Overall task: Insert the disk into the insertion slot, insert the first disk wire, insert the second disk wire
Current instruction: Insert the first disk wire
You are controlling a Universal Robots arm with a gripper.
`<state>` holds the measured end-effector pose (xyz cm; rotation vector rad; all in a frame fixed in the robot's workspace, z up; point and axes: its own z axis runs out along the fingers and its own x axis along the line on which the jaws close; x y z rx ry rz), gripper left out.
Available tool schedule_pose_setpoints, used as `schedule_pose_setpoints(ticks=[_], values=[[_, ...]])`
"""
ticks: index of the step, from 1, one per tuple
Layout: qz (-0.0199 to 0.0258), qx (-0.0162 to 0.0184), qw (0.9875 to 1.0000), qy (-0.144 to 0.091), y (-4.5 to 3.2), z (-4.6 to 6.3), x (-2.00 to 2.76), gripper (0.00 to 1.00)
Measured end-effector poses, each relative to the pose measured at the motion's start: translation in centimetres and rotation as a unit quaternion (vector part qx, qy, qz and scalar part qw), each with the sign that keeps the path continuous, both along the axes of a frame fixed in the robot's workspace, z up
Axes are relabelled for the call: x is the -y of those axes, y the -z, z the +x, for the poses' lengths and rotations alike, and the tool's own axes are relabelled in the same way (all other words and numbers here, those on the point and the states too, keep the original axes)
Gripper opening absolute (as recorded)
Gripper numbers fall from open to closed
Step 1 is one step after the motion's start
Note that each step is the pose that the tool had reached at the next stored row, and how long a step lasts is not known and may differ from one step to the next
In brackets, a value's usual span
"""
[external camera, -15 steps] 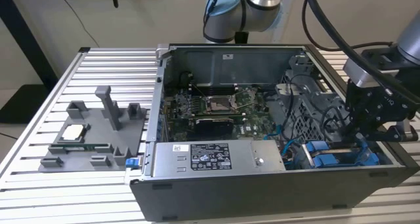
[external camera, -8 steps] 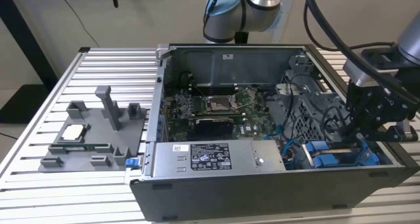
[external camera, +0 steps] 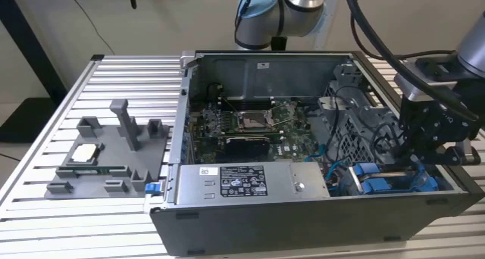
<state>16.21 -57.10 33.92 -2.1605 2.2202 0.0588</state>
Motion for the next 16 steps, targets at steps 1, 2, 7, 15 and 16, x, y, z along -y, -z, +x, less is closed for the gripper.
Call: schedule_pose_setpoints(ticks=[1, 2, 7, 15, 16], values=[[0.0, 0.0006, 1.0, 0.0, 0.09, 0.0, 0.0, 0.19], [0.0002, 0.0011, 1.0, 0.0, 0.2, 0.0, 0.0, 0.19], [0.0003, 0.003, 1.0, 0.0, 0.65, -0.1, 0.0, 0.2], [-0.0002, 0.0031, 1.0, 0.0, -0.55, -0.1, 0.0, 0.27], [-0.0003, 0.003, 1.0, 0.0, -0.84, -0.1, 0.0, 0.27]])
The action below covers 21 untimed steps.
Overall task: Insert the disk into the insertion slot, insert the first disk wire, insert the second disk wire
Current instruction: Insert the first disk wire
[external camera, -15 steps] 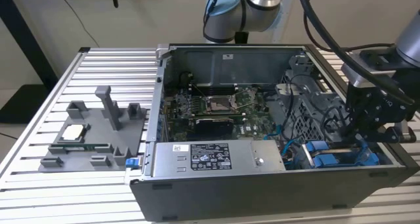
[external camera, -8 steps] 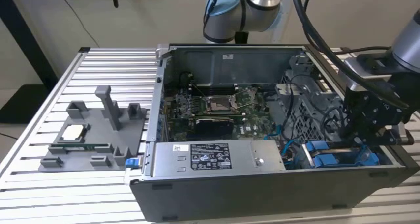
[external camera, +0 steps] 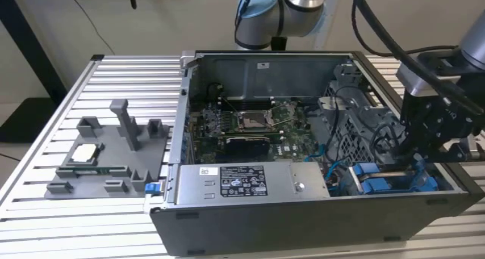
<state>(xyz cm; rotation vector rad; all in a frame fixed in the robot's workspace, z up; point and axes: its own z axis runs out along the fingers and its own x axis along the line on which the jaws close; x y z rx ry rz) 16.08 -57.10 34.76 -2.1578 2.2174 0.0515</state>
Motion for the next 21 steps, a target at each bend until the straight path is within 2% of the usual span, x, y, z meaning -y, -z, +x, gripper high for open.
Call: schedule_pose_setpoints(ticks=[7, 14, 16, 21], values=[[-0.0031, 0.0, 1.0, 0.0, -1.94, 0.0, -0.01, 0.27], [-0.0157, 0.0, 0.9999, 0.0, -3.32, 0.0, -0.39, 0.27], [-0.0175, 0.0, 0.9998, 0.0, -3.55, 0.0, -0.61, 0.27], [-0.0181, 0.0, 0.9998, 0.0, -3.66, 0.1, -1.24, 0.27]])
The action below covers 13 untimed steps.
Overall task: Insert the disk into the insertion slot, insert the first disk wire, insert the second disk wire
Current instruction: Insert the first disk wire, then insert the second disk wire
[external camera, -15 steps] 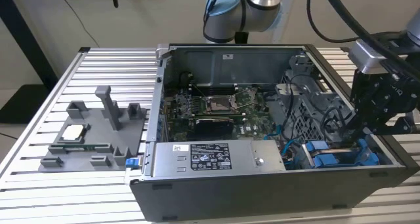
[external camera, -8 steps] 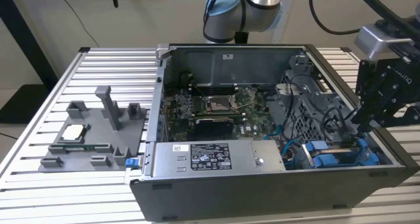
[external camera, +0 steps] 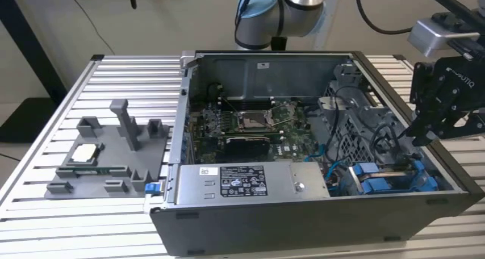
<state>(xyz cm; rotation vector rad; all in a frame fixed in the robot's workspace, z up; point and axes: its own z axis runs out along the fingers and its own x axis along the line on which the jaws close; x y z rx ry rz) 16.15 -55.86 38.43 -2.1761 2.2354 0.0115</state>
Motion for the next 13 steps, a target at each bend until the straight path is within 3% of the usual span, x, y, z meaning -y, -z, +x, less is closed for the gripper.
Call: schedule_pose_setpoints(ticks=[5, 13], values=[[0.0, -0.0011, 1.0, 0.0, 0.0, 0.4, -0.41, 0.27], [0.0, -0.006, 1.0, -0.001, -0.01, 1.4, -0.81, 0.27]])
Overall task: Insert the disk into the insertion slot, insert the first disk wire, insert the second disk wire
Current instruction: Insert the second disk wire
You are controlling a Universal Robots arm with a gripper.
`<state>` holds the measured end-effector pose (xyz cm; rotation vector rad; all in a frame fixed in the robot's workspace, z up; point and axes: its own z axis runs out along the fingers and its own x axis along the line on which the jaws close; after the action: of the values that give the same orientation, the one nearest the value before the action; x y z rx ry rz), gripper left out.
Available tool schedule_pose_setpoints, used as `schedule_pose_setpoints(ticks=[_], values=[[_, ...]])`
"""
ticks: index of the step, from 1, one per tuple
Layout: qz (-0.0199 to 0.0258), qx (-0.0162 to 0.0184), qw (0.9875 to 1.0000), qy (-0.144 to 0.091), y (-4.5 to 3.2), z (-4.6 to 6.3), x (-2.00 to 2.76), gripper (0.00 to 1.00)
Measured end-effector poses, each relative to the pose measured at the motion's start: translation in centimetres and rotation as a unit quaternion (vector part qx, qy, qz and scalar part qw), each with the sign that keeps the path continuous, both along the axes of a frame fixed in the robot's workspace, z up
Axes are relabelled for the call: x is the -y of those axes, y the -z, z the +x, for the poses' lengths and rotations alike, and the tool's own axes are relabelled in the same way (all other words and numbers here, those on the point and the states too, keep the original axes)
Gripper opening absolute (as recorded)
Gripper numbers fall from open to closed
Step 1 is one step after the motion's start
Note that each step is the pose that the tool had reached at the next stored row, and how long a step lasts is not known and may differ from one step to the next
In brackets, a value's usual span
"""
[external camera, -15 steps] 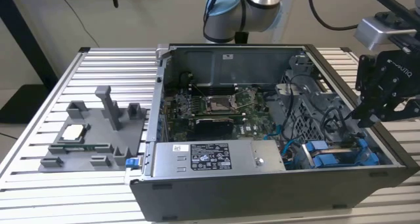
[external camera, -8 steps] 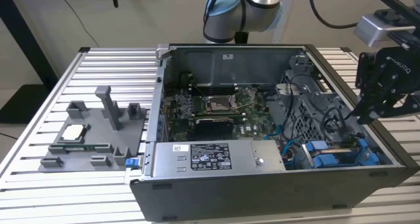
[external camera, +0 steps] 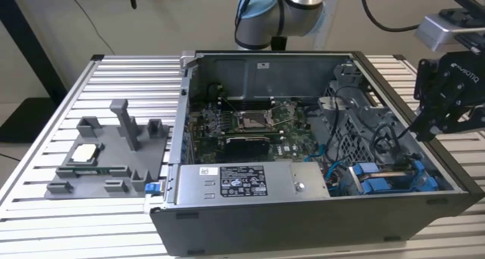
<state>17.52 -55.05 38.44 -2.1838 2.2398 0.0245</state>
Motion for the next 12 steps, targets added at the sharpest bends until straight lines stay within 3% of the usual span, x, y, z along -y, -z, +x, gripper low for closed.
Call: schedule_pose_setpoints(ticks=[12], values=[[0.0, -0.0084, 1.0, 0.0, -0.06, 1.5, -0.6, 0.27]])
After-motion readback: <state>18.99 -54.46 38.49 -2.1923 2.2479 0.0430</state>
